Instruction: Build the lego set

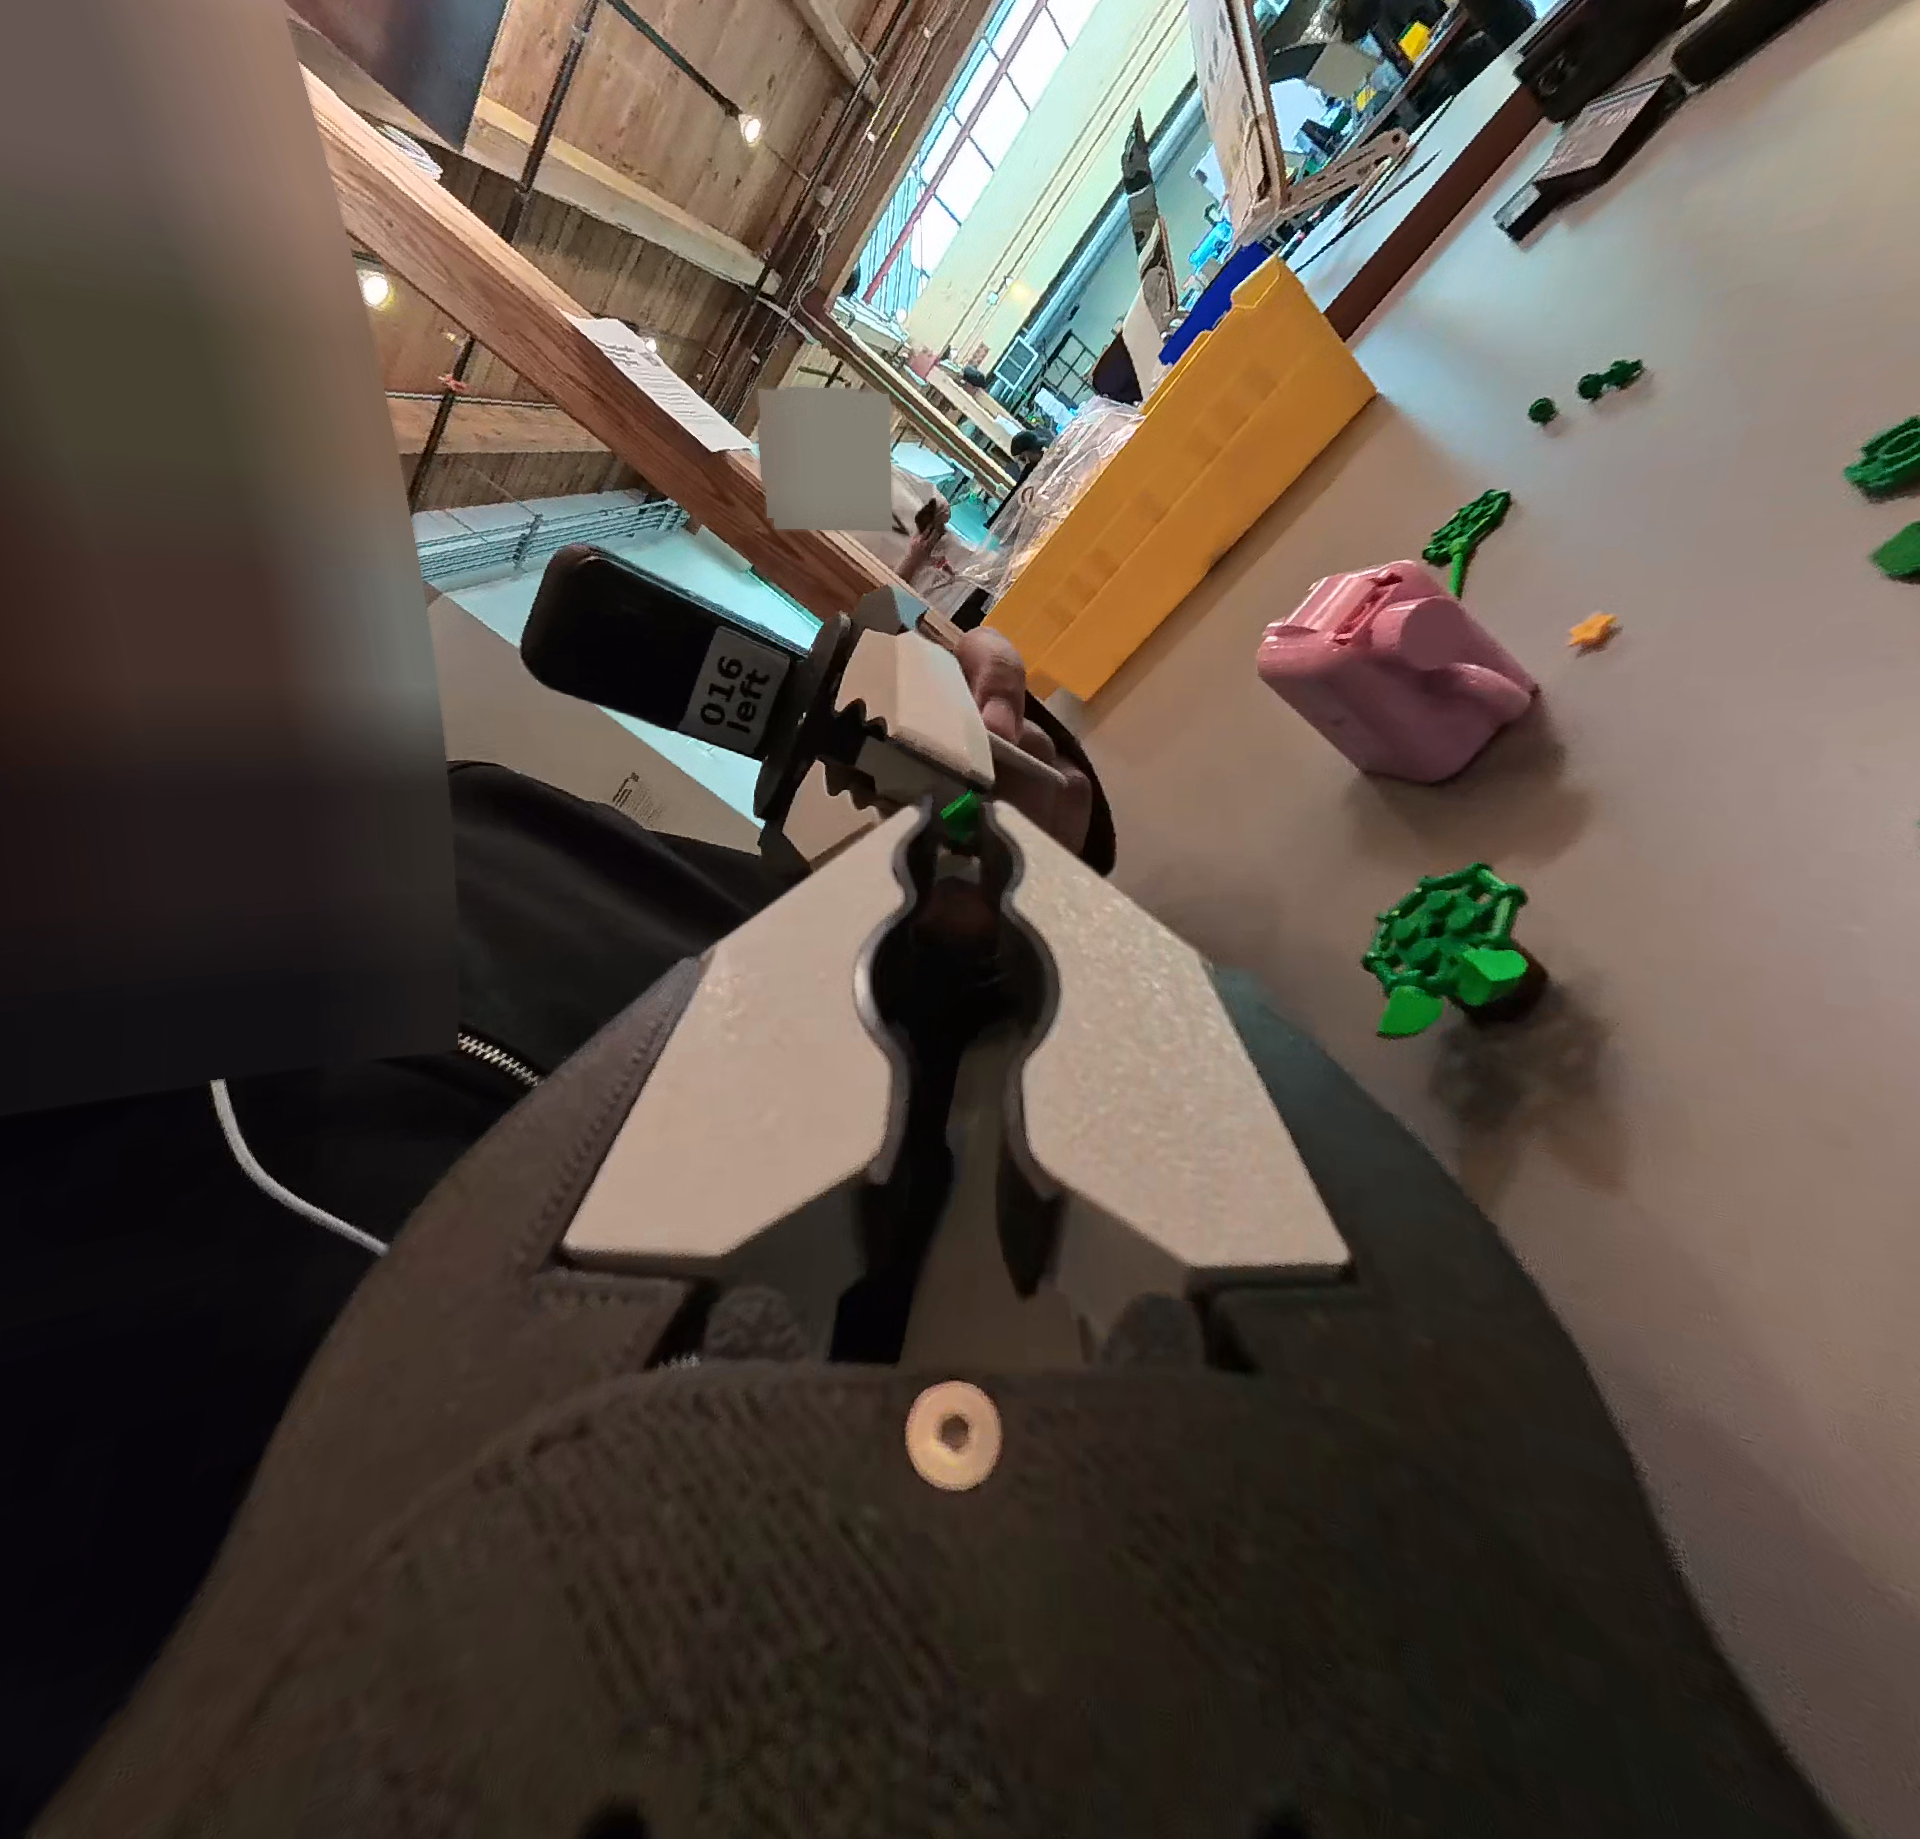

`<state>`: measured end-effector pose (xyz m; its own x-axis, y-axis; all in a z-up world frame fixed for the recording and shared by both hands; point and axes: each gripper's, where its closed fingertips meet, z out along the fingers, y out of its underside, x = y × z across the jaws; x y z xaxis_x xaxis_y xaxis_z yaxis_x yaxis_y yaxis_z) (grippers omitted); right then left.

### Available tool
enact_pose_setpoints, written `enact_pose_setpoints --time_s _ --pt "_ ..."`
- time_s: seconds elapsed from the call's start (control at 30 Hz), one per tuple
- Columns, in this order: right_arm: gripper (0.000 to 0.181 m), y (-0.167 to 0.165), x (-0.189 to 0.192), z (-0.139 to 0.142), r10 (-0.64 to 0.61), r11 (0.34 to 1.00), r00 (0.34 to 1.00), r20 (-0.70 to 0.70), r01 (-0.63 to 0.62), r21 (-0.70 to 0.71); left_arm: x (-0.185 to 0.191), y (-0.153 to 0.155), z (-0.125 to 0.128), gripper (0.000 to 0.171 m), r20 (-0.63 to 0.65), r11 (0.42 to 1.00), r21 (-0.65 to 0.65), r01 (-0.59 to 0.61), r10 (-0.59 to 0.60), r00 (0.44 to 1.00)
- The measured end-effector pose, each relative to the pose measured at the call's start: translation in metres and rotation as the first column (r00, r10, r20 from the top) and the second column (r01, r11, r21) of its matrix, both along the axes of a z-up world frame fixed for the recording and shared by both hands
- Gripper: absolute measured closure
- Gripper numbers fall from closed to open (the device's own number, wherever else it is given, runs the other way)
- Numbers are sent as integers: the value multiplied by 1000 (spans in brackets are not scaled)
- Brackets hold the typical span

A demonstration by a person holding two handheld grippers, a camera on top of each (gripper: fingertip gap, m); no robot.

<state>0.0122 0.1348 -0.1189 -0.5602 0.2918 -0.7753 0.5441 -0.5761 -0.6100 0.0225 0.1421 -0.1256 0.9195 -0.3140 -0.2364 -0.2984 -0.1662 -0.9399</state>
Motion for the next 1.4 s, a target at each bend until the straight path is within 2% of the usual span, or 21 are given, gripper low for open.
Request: enact_pose_setpoints --time_s 0.2,0.3,0.57,0.93,1.4 --pt "177 0 2 1 -2 1000 1000 -12 2 15 2 -1 1 164 -2 1000 12 3 -3 1000" --pt "177 4 3 5 -15 1000 1000 -21 15 -15 -2 0 6 154 -12 999 46 -19 20 1000" --pt "177 4 5 3 -16 999 1000 -6 16 -37 1 -2 6 171 23 999 41 10 -11 1000" --pt "177 3 9 2 2 999 1000 -1 -2 -39 9 -4 3 170 19 998 30 56 -56 998" --pt "177 0 11 2 27 998 1000 3 -27 -52 10 -4 3 170 -10 998 40 49 -49 999"
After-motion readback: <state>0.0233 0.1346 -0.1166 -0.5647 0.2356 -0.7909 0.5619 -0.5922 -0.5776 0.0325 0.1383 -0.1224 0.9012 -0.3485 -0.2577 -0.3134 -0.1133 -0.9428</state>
